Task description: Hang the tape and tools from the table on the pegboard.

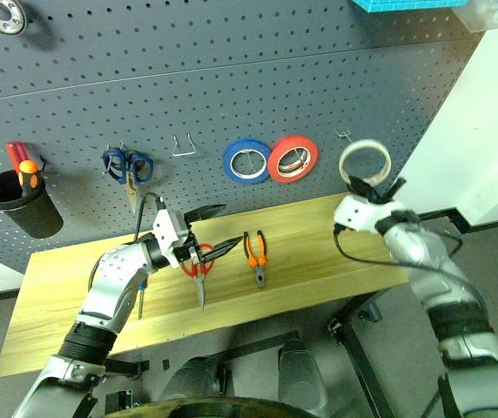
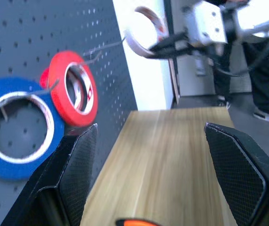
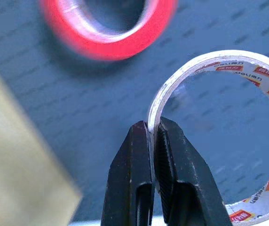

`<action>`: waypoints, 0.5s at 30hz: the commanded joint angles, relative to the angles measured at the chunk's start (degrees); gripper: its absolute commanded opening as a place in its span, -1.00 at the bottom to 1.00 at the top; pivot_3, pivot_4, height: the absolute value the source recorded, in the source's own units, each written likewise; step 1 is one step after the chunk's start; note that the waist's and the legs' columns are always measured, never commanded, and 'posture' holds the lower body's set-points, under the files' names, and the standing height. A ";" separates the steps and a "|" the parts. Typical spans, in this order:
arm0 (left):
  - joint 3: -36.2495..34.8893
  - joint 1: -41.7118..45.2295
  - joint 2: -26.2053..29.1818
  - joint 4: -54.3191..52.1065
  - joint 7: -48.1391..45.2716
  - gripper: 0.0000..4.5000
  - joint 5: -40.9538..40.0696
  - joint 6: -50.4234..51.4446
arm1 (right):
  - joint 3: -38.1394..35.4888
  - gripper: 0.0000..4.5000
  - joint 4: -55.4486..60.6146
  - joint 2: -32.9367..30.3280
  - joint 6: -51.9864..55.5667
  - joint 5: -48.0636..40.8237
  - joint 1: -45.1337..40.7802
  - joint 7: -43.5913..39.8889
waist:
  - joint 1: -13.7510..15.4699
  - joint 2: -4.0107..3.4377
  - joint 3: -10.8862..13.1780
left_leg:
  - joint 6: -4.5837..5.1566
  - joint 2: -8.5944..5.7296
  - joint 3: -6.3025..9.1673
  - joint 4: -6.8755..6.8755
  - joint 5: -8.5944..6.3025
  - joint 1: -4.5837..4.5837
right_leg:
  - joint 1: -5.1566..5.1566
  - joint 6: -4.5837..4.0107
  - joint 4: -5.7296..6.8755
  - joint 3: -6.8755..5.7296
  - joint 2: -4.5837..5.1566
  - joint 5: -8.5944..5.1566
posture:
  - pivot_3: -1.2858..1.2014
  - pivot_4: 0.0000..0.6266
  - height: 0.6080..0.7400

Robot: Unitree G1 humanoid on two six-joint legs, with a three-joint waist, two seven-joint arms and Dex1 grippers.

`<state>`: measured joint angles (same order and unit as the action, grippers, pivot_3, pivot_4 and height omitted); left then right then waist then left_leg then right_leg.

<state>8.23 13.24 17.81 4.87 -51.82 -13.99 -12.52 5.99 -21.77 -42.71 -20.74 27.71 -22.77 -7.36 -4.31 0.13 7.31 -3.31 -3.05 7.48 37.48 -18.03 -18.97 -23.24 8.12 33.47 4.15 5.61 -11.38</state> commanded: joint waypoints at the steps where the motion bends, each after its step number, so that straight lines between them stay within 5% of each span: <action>1: -0.20 0.16 -0.19 -0.77 0.11 0.70 -0.49 -0.99 | 0.65 -0.99 -7.71 -0.56 -4.75 -2.44 -6.53 -3.14 | 0.12 0.02 -0.01 | 0.00 0.00 0.00 -0.01 0.00 0.09 | 0.01 -0.01 0.00 0.01 0.00 0.01 | -0.04 -0.82 0.97; 9: -0.17 -2.79 0.17 -2.46 0.64 0.70 -0.35 -0.70 | 0.95 -0.99 -23.26 3.21 -9.44 -9.09 -14.70 -11.53 | 0.20 0.10 -0.07 | 0.04 0.00 -0.01 -0.13 -0.02 0.17 | 0.07 -0.01 -0.14 0.03 0.00 0.02 | -0.02 -0.82 0.97; 15: -0.43 -3.57 0.95 -3.56 1.33 0.70 -0.23 -0.14 | 1.23 -0.22 -27.18 3.25 -12.84 -10.03 -16.04 -13.18 | 0.22 0.09 -0.08 | 0.04 0.00 -0.02 -0.12 -0.01 0.27 | 0.09 -0.02 -0.04 0.06 0.00 0.03 | -0.02 -0.82 0.97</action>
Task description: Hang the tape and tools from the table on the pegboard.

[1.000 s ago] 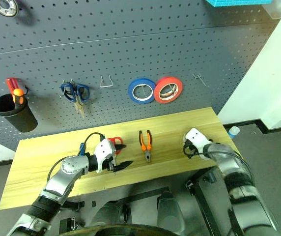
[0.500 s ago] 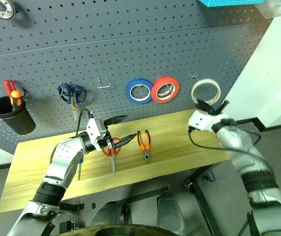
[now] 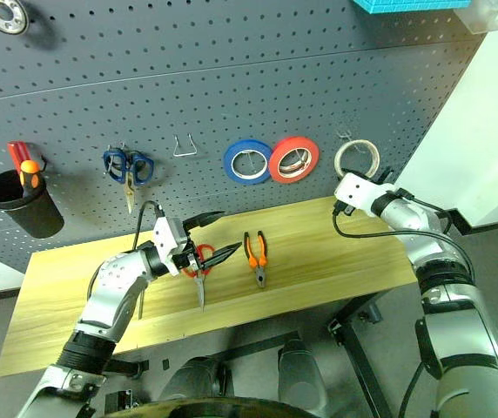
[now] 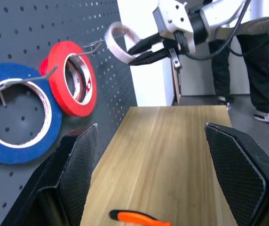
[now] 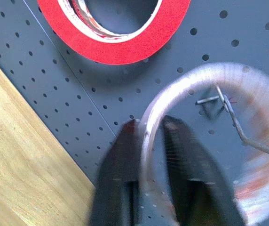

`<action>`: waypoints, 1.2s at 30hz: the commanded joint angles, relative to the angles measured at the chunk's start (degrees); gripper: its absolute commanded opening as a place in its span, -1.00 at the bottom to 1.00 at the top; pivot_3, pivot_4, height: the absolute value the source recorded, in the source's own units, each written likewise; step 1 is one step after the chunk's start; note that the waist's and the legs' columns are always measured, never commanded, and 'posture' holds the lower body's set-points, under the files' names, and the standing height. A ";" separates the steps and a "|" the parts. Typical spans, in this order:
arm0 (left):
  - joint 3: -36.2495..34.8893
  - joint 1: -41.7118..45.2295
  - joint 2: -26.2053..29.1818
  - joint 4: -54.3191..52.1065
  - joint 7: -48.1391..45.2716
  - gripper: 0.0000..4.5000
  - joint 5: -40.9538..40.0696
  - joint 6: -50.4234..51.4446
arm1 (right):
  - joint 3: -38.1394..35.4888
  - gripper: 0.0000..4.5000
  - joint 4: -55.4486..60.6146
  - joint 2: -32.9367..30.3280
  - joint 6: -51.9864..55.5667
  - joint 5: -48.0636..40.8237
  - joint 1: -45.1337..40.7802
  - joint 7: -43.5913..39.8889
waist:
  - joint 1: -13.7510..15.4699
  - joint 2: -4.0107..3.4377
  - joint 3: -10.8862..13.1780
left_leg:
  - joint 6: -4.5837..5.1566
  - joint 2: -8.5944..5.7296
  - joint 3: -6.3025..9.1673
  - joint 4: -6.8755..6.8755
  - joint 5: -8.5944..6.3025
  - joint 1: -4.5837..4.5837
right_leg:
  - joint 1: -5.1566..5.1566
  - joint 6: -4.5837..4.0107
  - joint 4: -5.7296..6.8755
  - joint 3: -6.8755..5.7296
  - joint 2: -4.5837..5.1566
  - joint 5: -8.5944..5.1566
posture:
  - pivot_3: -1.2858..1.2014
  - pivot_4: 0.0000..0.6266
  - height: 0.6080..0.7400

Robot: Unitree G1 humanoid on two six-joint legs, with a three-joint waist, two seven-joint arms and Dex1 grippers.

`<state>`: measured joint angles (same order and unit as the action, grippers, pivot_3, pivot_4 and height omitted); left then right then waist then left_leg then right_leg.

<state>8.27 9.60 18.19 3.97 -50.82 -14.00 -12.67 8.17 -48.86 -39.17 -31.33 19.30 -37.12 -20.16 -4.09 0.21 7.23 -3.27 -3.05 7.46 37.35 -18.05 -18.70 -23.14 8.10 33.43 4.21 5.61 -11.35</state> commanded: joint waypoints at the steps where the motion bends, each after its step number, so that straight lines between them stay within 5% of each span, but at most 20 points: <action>1: -0.45 0.00 0.69 -2.74 0.30 0.70 -0.28 0.03 | -0.98 -0.10 0.16 -0.54 -2.55 -1.59 -1.53 -0.28 | 0.01 0.00 0.00 | 0.00 0.00 0.00 0.00 0.00 0.05 | 0.04 0.00 0.00 0.00 0.00 0.00 | -0.02 -0.81 0.97; 6: -0.57 -0.81 2.49 -1.52 0.07 0.70 0.81 0.01 | -1.08 0.64 11.29 -4.00 -4.89 -0.29 5.10 -0.19 | 0.06 0.00 0.00 | 0.01 0.00 -0.02 -0.02 0.00 0.17 | 0.16 0.01 0.00 0.03 0.00 -0.01 | -0.02 -0.79 0.97; 12: -2.24 -3.67 7.31 1.38 -0.65 0.70 1.88 -0.80 | 2.18 0.64 36.99 -4.13 7.21 -8.41 23.12 -14.88 | -0.06 0.04 -0.02 | 0.13 0.03 0.01 -0.12 -0.08 0.26 | 0.20 0.17 0.01 0.03 -0.02 -0.11 | -0.05 -0.75 0.97; 16: -3.69 -4.89 11.24 4.15 -2.42 0.70 1.52 0.87 | 3.67 0.64 46.67 3.11 28.50 -14.60 26.69 -18.82 | -0.20 0.04 0.00 | 0.13 0.03 -0.08 0.00 -0.08 0.29 | 0.20 0.06 0.08 0.10 -0.02 -0.13 | -0.06 -0.74 0.97; 20: -4.50 -4.41 13.81 8.05 -3.19 0.70 2.37 0.37 | 7.01 0.98 51.59 8.99 48.90 -16.54 25.26 -21.66 | 0.03 0.06 -0.01 | 0.13 0.04 -0.02 0.17 -0.07 0.42 | 0.36 0.03 0.38 0.08 -0.06 -0.28 | -0.06 -0.73 0.97; 27: -4.91 -3.54 17.46 12.66 -9.41 0.70 0.30 3.60 | 8.70 0.98 44.41 23.37 77.81 -16.46 15.42 -14.56 | -0.08 0.06 -0.01 | 0.12 0.02 0.02 0.40 -0.08 0.18 | -0.05 -0.08 0.71 0.07 -0.06 -0.15 | -0.05 -0.74 0.97; 36: -3.83 -2.11 19.75 19.82 -16.04 0.70 2.36 3.10 | 6.93 0.98 28.81 35.41 85.62 -16.07 5.67 -3.58 | -0.18 0.05 -0.01 | 0.11 0.02 0.06 0.27 -0.09 0.01 | -0.30 0.09 0.70 0.03 -0.06 -0.08 | -0.05 -0.74 0.97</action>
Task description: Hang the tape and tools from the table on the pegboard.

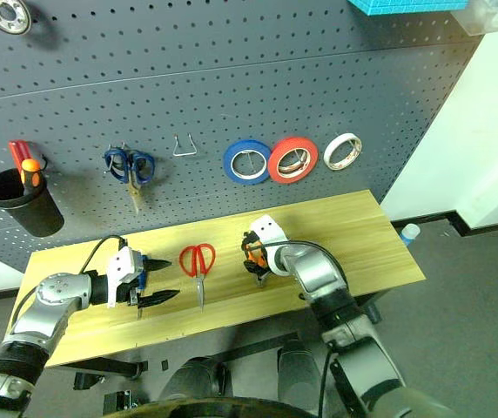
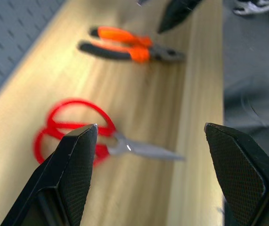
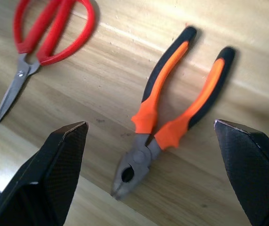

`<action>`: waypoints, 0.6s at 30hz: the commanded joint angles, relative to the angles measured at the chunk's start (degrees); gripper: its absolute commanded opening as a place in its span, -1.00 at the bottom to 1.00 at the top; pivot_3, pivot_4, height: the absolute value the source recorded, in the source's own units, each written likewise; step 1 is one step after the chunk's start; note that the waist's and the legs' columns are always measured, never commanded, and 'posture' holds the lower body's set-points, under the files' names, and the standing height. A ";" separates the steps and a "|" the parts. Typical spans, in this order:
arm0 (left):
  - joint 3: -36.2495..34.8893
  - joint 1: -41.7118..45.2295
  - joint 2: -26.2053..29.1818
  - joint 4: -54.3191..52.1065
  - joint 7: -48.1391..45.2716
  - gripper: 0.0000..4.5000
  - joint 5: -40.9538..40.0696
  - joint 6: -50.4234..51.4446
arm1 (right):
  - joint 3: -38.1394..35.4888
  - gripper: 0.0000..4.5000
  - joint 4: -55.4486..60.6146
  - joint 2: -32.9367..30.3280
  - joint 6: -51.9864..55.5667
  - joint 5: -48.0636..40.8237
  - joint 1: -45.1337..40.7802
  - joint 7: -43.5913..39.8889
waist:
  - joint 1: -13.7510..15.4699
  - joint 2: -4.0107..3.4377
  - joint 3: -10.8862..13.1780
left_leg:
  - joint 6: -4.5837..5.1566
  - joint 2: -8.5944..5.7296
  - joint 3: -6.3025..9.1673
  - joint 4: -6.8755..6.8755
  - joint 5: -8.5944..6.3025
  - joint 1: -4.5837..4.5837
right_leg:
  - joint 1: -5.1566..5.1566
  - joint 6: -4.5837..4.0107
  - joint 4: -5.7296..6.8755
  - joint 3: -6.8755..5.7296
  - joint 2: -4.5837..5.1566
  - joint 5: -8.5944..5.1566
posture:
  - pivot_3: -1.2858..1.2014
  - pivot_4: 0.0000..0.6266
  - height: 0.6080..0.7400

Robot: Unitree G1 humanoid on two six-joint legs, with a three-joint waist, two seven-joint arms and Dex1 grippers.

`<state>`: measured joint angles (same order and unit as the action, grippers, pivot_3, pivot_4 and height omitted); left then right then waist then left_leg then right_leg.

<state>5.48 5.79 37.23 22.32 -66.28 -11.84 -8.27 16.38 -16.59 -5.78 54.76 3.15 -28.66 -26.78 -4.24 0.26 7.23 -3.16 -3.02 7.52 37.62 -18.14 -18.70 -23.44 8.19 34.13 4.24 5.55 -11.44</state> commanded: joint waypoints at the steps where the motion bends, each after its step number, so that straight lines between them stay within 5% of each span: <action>1: -1.35 2.10 0.67 2.20 -0.47 0.70 0.24 -1.47 | -1.35 0.98 -5.32 2.87 -0.95 0.04 -3.69 3.83 | -0.05 0.00 0.00 | 0.00 0.00 0.01 -0.01 0.00 -0.03 | -0.04 0.00 0.01 -0.01 0.00 0.00 | -0.05 -0.74 0.97; 18: -2.47 0.95 0.42 3.86 -1.60 0.70 -1.16 -0.81 | -9.96 0.98 -35.91 12.83 -9.37 -2.24 -17.63 14.88 | -4.69 -0.04 -0.07 | -0.15 0.00 0.16 -0.39 0.09 -0.72 | -1.11 -0.02 0.34 0.01 0.01 0.05 | -0.04 -0.74 0.97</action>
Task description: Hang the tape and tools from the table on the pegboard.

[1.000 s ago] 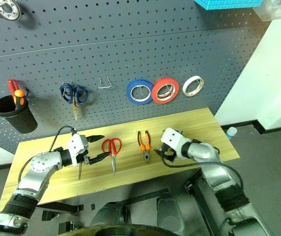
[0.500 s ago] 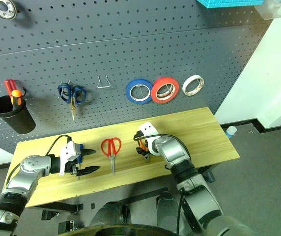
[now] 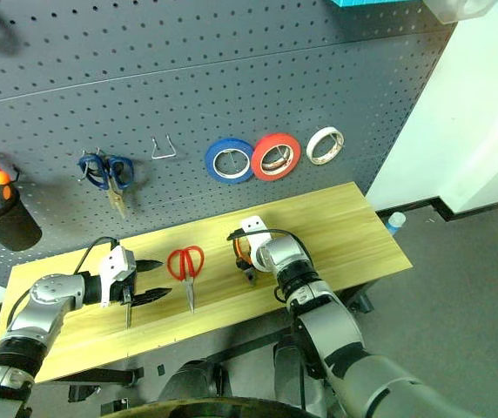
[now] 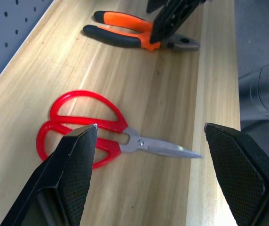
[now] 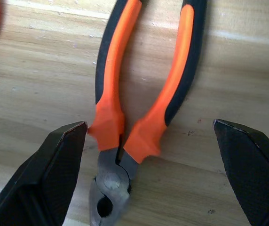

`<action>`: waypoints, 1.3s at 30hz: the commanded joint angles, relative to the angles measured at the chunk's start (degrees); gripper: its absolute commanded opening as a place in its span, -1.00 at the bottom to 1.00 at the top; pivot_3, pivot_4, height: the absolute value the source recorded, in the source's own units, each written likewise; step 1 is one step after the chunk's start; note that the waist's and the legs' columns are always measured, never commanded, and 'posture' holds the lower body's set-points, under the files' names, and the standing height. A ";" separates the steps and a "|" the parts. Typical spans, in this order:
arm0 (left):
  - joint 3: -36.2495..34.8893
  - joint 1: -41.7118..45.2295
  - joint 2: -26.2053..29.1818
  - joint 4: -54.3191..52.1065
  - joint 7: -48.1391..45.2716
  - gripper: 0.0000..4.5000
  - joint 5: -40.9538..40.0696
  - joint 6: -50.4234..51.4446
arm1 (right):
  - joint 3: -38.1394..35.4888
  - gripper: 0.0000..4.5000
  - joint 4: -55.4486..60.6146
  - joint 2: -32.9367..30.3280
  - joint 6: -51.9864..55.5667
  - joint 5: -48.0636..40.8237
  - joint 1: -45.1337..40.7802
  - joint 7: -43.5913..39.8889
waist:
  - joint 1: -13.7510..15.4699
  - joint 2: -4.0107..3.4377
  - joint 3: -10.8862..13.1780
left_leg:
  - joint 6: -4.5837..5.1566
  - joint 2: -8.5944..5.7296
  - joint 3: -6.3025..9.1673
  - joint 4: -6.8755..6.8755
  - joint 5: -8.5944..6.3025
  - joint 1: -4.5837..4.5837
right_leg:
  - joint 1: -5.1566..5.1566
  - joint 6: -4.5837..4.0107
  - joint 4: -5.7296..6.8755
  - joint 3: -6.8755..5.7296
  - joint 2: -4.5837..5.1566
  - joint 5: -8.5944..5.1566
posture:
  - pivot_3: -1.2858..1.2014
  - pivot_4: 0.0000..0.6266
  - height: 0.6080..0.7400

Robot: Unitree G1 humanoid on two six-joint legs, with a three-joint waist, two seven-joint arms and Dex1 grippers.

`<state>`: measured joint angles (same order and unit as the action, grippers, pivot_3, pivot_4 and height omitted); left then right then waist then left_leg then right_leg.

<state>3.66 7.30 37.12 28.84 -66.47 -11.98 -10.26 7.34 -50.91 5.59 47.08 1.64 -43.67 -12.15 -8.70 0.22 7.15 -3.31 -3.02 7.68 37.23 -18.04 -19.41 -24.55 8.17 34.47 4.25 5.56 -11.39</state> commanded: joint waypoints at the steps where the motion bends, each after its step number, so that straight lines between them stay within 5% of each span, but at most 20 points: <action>1: -0.60 -0.81 0.72 -3.13 -1.56 0.70 -0.90 1.64 | -0.70 0.98 -2.29 1.88 -2.10 -0.60 -3.12 0.01 | -0.35 0.00 0.00 | 0.00 0.00 0.00 0.00 0.00 -0.01 | -0.01 0.00 -0.01 0.00 0.00 0.00 | -0.04 -0.74 0.97; 15: -1.27 -1.16 0.02 -2.93 -0.38 0.70 -0.05 0.99 | 1.19 0.98 -12.45 3.47 -9.78 2.30 -4.98 2.22 | -0.37 -0.02 -0.02 | 0.00 -0.01 0.03 0.00 0.00 0.04 | 0.01 0.00 0.05 0.00 0.00 0.00 | -0.04 -0.73 0.97; 19: -1.26 -1.51 -0.13 -3.25 0.02 0.70 -0.06 0.93 | 0.97 0.59 -13.59 3.43 -10.68 2.19 -5.39 1.94 | -0.37 -0.01 -0.03 | -0.01 -0.01 0.03 0.01 0.01 0.05 | 0.02 0.00 0.09 0.00 0.00 0.00 | -0.05 -0.73 0.97; 23: -1.21 -1.84 -0.28 -3.64 0.59 0.70 -0.08 1.06 | 0.77 -0.03 -13.91 3.43 -10.89 2.04 -5.63 1.56 | -0.54 -0.02 -0.03 | -0.01 -0.01 0.04 0.02 0.01 0.05 | 0.01 0.00 0.10 0.00 0.00 0.00 | -0.05 -0.73 0.97; 29: -1.85 -2.78 -0.55 -4.36 1.59 0.70 -0.51 0.87 | 1.79 -0.07 -11.14 2.66 -10.35 2.34 -4.92 -1.48 | -0.77 -0.02 -0.03 | -0.01 -0.02 0.04 0.02 0.01 0.05 | 0.01 0.00 0.12 -0.01 0.00 0.00 | -0.04 -0.74 0.97; 35: -11.72 -8.16 -1.91 -12.12 5.36 0.70 -8.27 -1.59 | 15.93 -0.07 18.72 -8.14 -18.23 8.74 6.86 -15.41 | -1.44 -0.04 -0.01 | -0.02 -0.02 0.08 0.01 0.01 -0.10 | -0.11 0.03 0.08 -0.01 0.01 -0.02 | -0.05 -0.72 0.97; 39: -18.10 -13.20 -2.97 -17.72 7.54 0.70 -12.92 -1.66 | 18.93 -0.07 37.31 -15.99 -25.70 7.28 13.96 -23.85 | -1.58 -0.04 -0.01 | -0.02 -0.02 0.02 0.00 0.00 -0.08 | -0.08 0.06 0.03 0.00 0.03 -0.04 | -0.05 -0.72 0.97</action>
<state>-11.40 -5.12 34.51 13.75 -59.81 -22.45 -10.68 25.12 -21.56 -10.61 25.50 10.34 -29.73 -32.48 -10.28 0.18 7.14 -3.33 -3.03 7.70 37.22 -18.04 -19.49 -24.63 8.23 34.50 4.24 5.59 -11.43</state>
